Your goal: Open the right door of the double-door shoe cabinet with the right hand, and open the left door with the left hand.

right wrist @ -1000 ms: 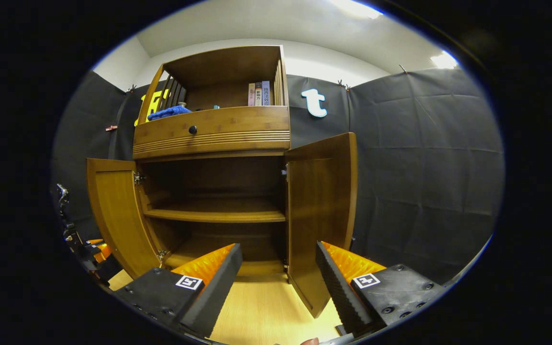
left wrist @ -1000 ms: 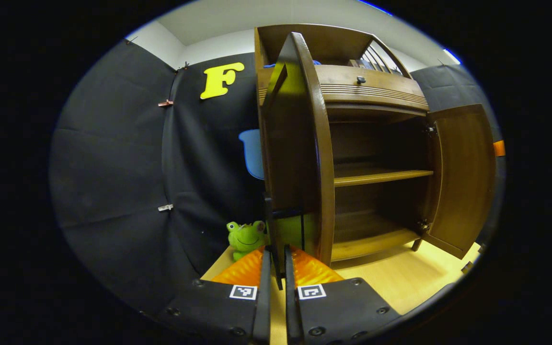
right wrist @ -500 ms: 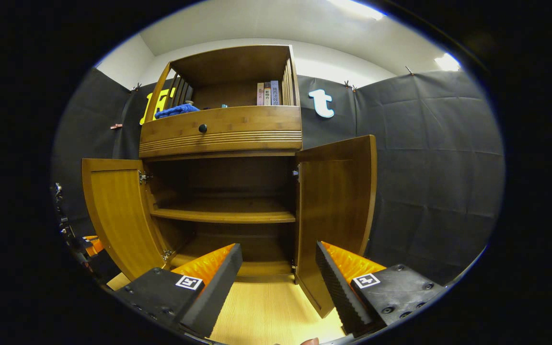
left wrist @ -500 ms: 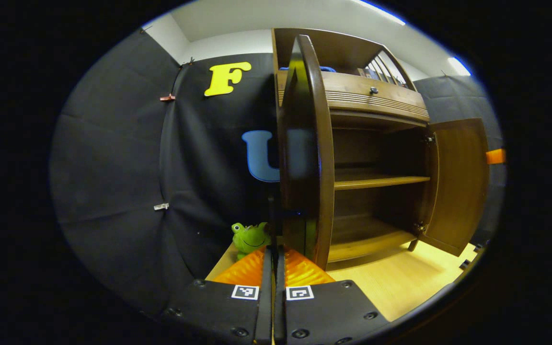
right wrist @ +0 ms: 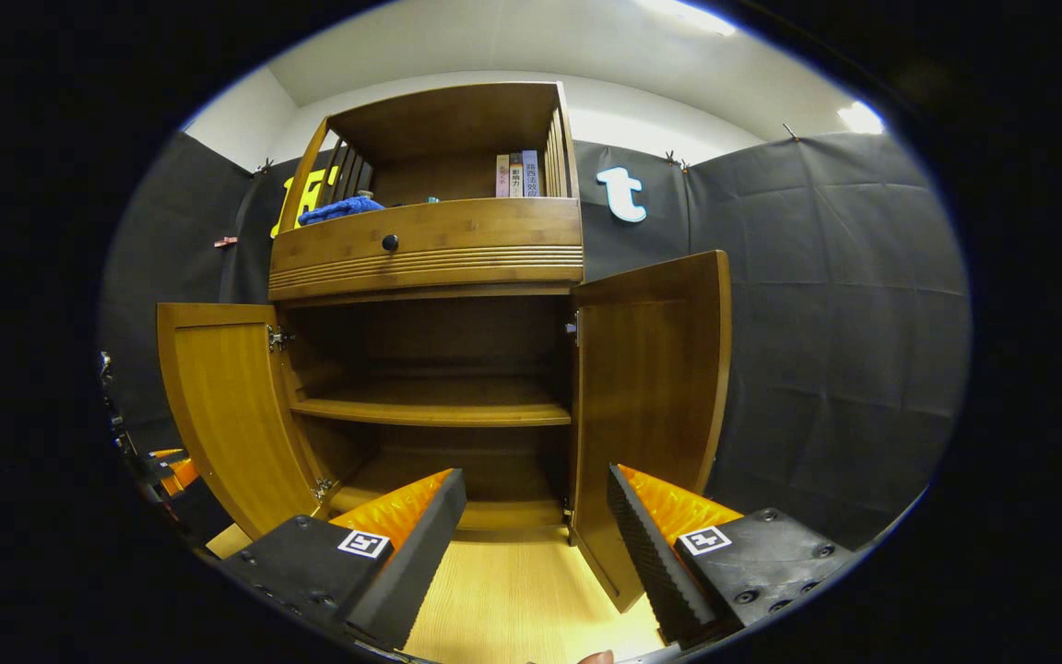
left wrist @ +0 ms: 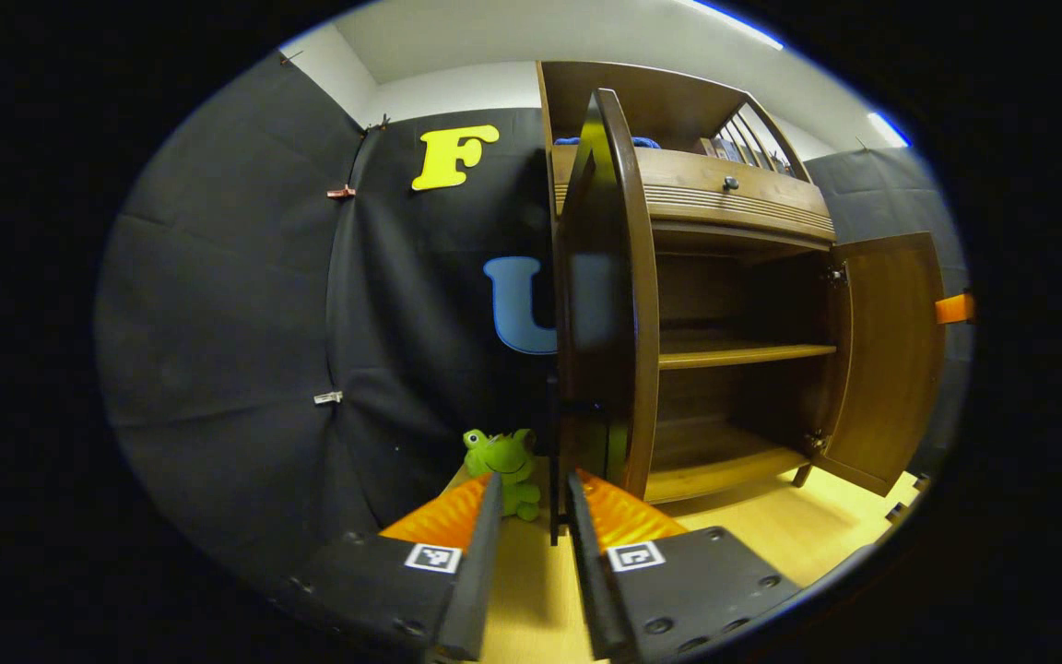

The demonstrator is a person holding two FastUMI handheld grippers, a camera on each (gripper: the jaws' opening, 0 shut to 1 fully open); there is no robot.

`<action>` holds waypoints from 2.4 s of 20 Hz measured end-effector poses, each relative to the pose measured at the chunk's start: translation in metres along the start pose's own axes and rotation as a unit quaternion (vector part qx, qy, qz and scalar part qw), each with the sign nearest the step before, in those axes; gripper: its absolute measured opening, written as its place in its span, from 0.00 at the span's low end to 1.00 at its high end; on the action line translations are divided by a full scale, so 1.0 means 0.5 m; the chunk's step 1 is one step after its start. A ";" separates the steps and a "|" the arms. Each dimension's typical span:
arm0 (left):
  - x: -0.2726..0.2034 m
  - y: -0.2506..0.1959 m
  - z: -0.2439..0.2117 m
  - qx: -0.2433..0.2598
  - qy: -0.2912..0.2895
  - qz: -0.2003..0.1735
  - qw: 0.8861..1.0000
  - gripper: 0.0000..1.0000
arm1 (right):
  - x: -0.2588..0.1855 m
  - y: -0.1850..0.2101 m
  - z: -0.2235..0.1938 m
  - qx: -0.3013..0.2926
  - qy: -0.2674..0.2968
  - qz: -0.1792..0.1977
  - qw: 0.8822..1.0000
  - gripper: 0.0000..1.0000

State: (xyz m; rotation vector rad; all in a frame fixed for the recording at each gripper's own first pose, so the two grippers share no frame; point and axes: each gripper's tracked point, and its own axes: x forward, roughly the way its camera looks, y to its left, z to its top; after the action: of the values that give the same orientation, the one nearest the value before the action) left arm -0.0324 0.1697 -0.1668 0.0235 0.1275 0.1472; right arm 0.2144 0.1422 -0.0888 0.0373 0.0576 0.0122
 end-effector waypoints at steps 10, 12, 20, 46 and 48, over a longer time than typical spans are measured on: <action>-0.101 -0.013 0.028 0.009 -0.005 0.034 0.999 0.97 | 0.023 -0.007 -0.004 0.005 0.005 0.025 1.000 0.96; -0.115 -0.045 0.041 0.007 -0.008 0.029 1.000 0.97 | 0.024 -0.012 -0.003 0.005 0.004 0.030 1.000 0.98; -0.125 -0.238 0.122 0.004 -0.031 -0.020 0.999 0.97 | 0.036 -0.030 0.008 0.006 -0.003 0.047 0.999 0.95; -0.030 -0.569 0.269 -0.008 -0.076 -0.098 0.992 0.97 | 0.038 -0.057 0.034 -0.001 -0.026 0.068 0.997 0.96; -0.029 -0.570 0.268 -0.004 -0.076 -0.098 0.992 0.98 | 0.042 -0.060 0.036 -0.002 -0.026 0.068 0.997 0.96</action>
State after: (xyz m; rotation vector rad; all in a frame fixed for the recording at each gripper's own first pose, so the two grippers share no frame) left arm 0.0118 -0.1162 -0.0412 0.0132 -0.0236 -0.0496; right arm 0.2368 0.1120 -0.0733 0.0384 0.0029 0.1482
